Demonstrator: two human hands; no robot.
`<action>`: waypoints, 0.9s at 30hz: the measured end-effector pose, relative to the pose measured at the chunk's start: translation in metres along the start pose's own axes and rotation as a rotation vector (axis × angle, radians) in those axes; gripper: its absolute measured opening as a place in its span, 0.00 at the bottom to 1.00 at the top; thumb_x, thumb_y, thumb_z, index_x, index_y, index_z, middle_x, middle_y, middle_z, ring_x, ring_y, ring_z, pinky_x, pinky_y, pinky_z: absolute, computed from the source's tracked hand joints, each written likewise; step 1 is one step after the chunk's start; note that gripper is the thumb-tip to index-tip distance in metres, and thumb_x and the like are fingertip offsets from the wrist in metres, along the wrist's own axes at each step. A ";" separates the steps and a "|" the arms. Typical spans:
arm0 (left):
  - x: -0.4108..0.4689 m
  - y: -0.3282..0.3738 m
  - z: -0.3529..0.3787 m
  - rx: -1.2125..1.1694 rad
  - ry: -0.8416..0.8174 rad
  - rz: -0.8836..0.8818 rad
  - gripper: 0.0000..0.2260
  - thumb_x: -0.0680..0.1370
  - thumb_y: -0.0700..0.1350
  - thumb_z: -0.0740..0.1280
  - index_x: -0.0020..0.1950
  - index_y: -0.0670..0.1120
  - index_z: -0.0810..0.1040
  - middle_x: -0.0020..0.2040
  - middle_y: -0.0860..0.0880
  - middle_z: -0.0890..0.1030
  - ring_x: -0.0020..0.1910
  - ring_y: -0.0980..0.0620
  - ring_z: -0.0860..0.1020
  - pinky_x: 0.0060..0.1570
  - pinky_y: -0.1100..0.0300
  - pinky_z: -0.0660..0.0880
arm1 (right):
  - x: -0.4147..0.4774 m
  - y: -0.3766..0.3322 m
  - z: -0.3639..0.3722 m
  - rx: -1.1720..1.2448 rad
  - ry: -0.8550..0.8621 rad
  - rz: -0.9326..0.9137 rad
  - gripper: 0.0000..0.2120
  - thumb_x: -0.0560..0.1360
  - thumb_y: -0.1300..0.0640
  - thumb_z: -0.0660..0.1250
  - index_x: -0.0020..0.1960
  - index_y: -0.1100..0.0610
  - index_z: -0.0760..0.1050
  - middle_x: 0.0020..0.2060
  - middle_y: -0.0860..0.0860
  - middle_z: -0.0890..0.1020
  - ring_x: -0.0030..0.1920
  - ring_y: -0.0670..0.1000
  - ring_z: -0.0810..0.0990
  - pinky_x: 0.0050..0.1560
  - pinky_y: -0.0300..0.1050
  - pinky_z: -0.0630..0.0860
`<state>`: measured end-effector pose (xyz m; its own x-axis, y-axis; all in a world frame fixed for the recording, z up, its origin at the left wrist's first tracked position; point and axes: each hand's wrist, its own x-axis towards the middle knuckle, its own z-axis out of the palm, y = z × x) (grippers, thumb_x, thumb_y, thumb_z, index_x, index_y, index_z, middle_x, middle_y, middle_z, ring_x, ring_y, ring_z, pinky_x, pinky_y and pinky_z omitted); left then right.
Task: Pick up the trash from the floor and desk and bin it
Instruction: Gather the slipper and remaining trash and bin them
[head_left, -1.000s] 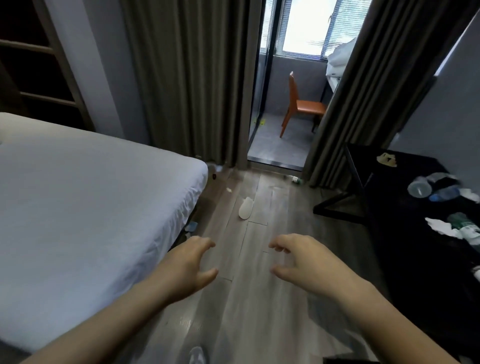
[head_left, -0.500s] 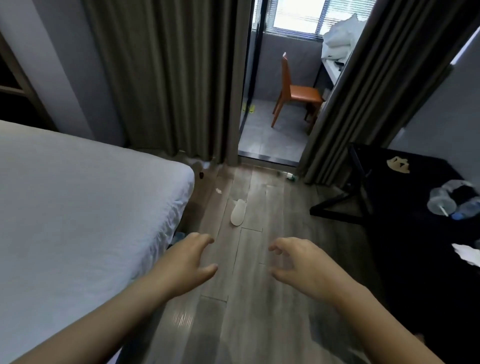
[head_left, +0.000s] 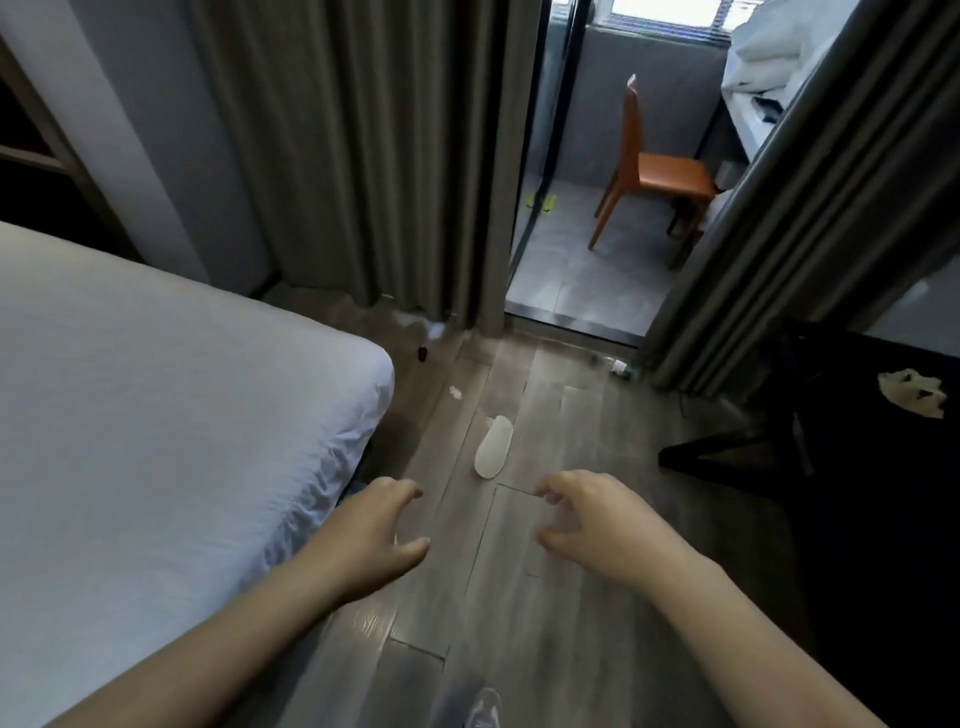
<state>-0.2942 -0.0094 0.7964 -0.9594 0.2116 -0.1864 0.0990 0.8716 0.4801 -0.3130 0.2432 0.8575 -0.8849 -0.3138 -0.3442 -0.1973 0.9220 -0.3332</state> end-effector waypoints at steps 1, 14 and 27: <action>0.011 -0.001 0.002 -0.004 -0.001 -0.023 0.25 0.73 0.60 0.67 0.67 0.51 0.69 0.61 0.53 0.73 0.58 0.55 0.74 0.54 0.63 0.71 | 0.015 0.007 -0.006 -0.010 -0.010 -0.016 0.23 0.74 0.46 0.67 0.67 0.47 0.71 0.61 0.44 0.76 0.61 0.46 0.74 0.57 0.40 0.71; 0.123 -0.050 0.020 -0.099 -0.071 -0.288 0.33 0.65 0.61 0.58 0.67 0.48 0.71 0.62 0.49 0.74 0.61 0.52 0.73 0.61 0.57 0.71 | 0.175 0.041 -0.016 -0.047 -0.211 -0.107 0.22 0.75 0.47 0.67 0.68 0.49 0.71 0.61 0.47 0.77 0.61 0.48 0.74 0.58 0.41 0.71; 0.253 -0.136 0.041 -0.166 -0.155 -0.444 0.25 0.71 0.54 0.65 0.66 0.48 0.70 0.60 0.48 0.73 0.57 0.50 0.74 0.56 0.55 0.73 | 0.348 0.039 0.008 -0.047 -0.373 -0.156 0.23 0.76 0.47 0.66 0.69 0.51 0.70 0.62 0.48 0.77 0.61 0.47 0.75 0.60 0.40 0.72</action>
<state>-0.5400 -0.0560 0.6490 -0.8474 -0.0899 -0.5233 -0.3661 0.8129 0.4530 -0.6253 0.1684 0.7179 -0.6309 -0.5037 -0.5902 -0.3440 0.8634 -0.3691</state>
